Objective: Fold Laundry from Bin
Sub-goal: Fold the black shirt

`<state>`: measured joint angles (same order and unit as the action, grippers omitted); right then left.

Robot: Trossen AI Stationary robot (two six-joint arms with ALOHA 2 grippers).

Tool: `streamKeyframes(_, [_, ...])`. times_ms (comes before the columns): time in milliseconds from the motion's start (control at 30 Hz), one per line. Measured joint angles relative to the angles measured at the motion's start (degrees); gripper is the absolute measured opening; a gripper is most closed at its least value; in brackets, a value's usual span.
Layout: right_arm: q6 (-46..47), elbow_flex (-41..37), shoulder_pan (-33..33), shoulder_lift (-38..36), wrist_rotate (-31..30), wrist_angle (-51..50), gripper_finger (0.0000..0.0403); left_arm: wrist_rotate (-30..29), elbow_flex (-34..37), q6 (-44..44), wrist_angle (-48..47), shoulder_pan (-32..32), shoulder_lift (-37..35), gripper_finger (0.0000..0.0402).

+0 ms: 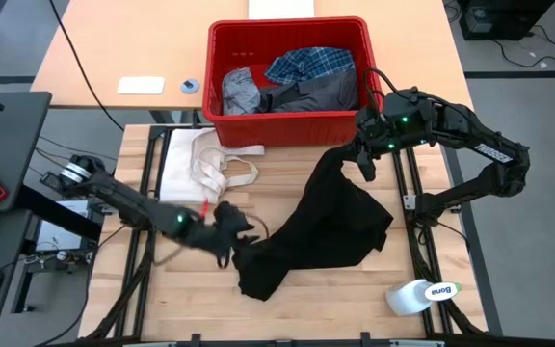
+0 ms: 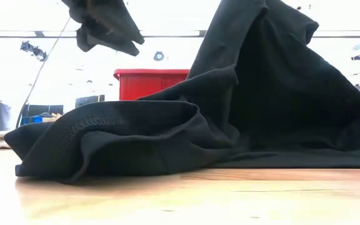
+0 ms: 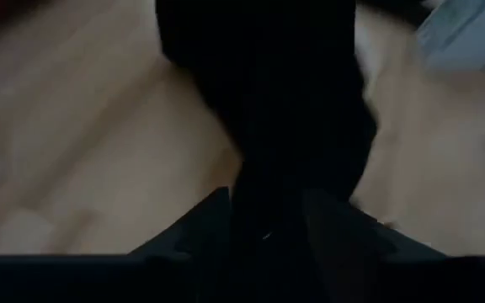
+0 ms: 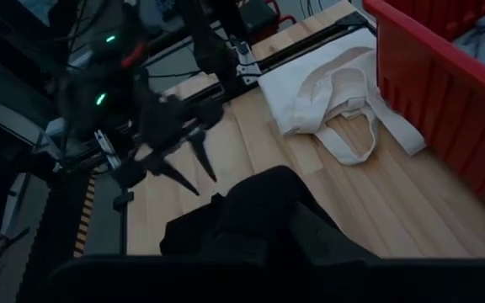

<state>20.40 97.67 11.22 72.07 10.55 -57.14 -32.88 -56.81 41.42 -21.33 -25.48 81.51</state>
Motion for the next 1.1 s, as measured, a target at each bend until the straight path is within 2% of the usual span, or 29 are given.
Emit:
streamKeyframes(67, [-0.1, 0.0, 0.0, 0.0, -0.3, 0.0, 0.0013, -3.2, -2.7, -1.5, -4.7, -2.3, 3.7, 0.0149])
streamKeyframes(167, [-0.6, 0.0, 0.0, 0.0, -0.4, 0.1, 0.0013, -3.3, -3.5, -1.3, -2.9, -4.3, 9.3, 0.0146])
streamKeyframes(333, [-0.6, 0.0, 0.0, 0.0, -0.4, 0.1, 0.0013, -2.4, -3.4, 7.2, 2.2, -6.5, 15.5, 0.0146])
streamKeyframes(600, [-0.6, 0.0, 0.0, 0.0, -0.4, 0.1, 0.0013, -3.2, -3.4, 9.0, 0.0, -7.5, 16.9, 0.0146])
streamKeyframes(800, [-0.6, 0.0, 0.0, 0.0, -0.4, 0.0, 0.0013, -3.6, -3.4, 8.9, -1.8, -5.3, 18.2, 0.0146])
streamKeyframes(1000, [-0.6, 0.0, 0.0, 0.0, -0.4, 0.0, 0.0013, 0.5, -3.4, 8.4, -0.2, -4.7, 20.9, 0.0146])
streamKeyframes(1100, [-0.6, 0.0, 0.0, 0.0, -0.4, 0.0, 0.0013, 0.3, -3.4, 9.9, -0.9, -5.0, 21.7, 0.0135])
